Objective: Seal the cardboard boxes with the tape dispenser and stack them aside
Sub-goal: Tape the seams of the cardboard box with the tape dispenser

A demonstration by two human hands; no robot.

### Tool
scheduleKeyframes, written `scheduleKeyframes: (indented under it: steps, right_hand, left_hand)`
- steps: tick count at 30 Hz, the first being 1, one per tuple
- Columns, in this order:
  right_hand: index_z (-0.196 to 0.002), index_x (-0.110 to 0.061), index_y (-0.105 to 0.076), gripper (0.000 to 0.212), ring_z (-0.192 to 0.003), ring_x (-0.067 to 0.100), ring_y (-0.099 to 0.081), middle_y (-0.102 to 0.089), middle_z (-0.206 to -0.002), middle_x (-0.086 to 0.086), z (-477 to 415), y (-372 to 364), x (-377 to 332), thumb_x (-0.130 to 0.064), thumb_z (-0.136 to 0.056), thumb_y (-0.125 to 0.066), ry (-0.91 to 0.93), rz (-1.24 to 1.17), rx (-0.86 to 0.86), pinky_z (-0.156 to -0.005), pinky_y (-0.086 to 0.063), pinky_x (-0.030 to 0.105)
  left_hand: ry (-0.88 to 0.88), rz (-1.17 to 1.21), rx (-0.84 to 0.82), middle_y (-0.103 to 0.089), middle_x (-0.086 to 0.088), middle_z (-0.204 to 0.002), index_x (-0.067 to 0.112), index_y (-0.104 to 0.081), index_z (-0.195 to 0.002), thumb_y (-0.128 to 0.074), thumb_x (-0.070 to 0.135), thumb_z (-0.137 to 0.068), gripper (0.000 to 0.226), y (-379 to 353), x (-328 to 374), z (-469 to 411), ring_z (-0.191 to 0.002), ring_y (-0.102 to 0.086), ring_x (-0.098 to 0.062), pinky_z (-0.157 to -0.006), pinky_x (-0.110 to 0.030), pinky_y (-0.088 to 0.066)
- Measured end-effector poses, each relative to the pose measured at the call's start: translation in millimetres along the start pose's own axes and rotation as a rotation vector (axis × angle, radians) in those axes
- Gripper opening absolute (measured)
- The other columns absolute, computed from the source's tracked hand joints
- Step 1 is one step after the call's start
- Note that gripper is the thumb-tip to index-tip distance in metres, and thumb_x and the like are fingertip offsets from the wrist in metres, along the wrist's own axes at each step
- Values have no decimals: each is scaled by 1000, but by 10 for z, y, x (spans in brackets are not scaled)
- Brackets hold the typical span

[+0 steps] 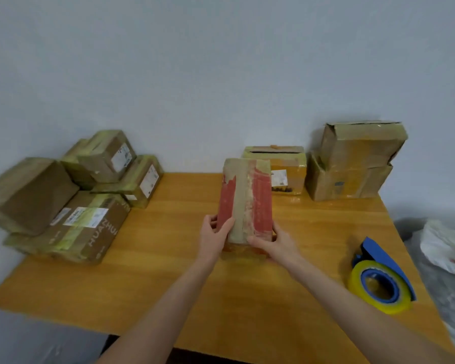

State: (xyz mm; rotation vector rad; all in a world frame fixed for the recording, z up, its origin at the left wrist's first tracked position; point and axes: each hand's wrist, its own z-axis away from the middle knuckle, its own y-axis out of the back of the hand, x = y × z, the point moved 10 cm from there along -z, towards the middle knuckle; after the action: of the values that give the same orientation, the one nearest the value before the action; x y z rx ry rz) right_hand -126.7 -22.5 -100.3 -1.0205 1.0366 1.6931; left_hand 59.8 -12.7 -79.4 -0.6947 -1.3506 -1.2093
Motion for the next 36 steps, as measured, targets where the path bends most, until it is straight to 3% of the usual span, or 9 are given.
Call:
scheduleKeyframes:
  steps: [4,8,11,17,20,24,27,32,36]
  right_hand:
    - [-150,-33,-29,89,-88,-7,-55,-58,-111,-17,-87,-598,-287,-43,-77,-79,60,-31,-97,-58,-44,8]
    - [-151,-44,-12,97,-105,13,-59,-52,-128,-12,-331,-1116,-658,-55,-77,-74,52,6,-169,-60,-50,21]
    - [-150,-41,-20,92,-97,13,-63,-58,-113,-16,-654,-1478,-945,-47,-78,-77,98,-41,-151,-60,-57,21]
    - [-146,-30,-33,81,-110,18,-59,-59,-126,-3,-1445,-2318,-1182,-29,-80,-79,75,-161,-15,-93,-54,42]
    - [-143,-30,-38,71,-108,20,-61,-61,-126,-2,-1742,-2626,-1197,-28,-83,-76,40,-164,54,-92,-54,45]
    - [-149,-30,-29,71,-108,24,-61,-58,-132,1,-2039,-2984,-1151,-34,-90,-68,-30,-88,27,-79,-59,44]
    - [-152,-30,-26,69,-111,26,-60,-58,-132,1,-2203,-3056,-1177,-36,-93,-62,-59,-40,32,-83,-58,45]
    - [-152,-32,-25,80,-123,21,-51,-53,-135,-4,-2228,-2926,-1223,-53,-86,-65,-88,97,-83,-92,-40,31]
    - [-150,-13,-32,80,-140,27,-35,-39,-152,8,-2214,-2308,-1296,-47,-86,-68,-52,289,187,-110,-32,37]
  left_hand:
    - [-36,-24,112,-60,5,-103,17,-51,-116,-68,35,-87,38,692,80,-62,-92,-60,-6,-63,-16,-51]
    - [-72,-70,173,-62,-2,-110,14,-53,-119,-65,37,-89,39,1272,176,-381,-96,-62,-14,-73,-27,-56]
    - [-90,-168,182,-60,4,-110,19,-54,-122,-63,41,-90,40,1666,208,-774,-96,-59,-12,-75,-27,-54]
    - [-143,-435,85,-62,2,-123,17,-54,-134,-57,36,-94,45,2276,156,-1834,-104,-57,-12,-82,-26,-49]
    - [-122,-513,74,-64,-1,-123,14,-57,-132,-58,32,-94,42,2514,39,-2219,-96,-55,-9,-72,-20,-42]
    - [-66,-565,57,-55,-7,-134,14,-48,-139,-55,36,-94,50,2734,-118,-2522,-116,-54,-22,-85,-29,-44]
    - [-100,-626,156,-43,-11,-139,15,-43,-141,-55,37,-95,52,2898,-8,-2620,-126,-46,-26,-100,-37,-41]
    - [-221,-716,101,-46,-6,-134,19,-48,-134,-54,31,-95,41,2595,234,-2642,-121,-47,-22,-98,-37,-46]
    - [-278,-735,14,-47,-4,-133,20,-48,-135,-54,29,-95,41,2043,373,-2599,-120,-47,-21,-95,-34,-46]
